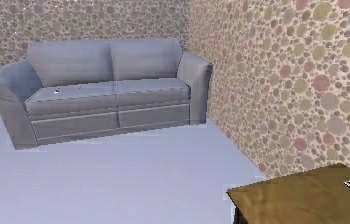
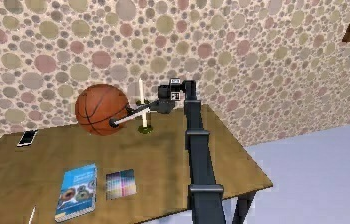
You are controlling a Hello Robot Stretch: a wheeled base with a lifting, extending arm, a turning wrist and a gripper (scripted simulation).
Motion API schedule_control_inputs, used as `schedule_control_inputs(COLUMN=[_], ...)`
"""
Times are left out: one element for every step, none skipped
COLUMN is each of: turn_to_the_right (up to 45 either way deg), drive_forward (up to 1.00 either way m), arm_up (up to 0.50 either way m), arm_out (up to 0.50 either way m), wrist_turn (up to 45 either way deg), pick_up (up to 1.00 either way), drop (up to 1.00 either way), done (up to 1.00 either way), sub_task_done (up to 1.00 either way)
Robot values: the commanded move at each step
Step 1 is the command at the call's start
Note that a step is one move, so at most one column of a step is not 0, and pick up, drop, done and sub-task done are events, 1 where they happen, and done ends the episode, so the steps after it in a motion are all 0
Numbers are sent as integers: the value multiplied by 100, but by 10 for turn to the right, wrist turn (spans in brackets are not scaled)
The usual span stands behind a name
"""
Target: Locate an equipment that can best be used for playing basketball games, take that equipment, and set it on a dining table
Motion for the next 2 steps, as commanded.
schedule_control_inputs(turn_to_the_right=[0, 0], drive_forward=[0, 0], arm_up=[-32, 0], arm_out=[0, 0], wrist_turn=[0, 0], pick_up=[0, 0], drop=[0, 100], done=[0, 0], sub_task_done=[0, 0])
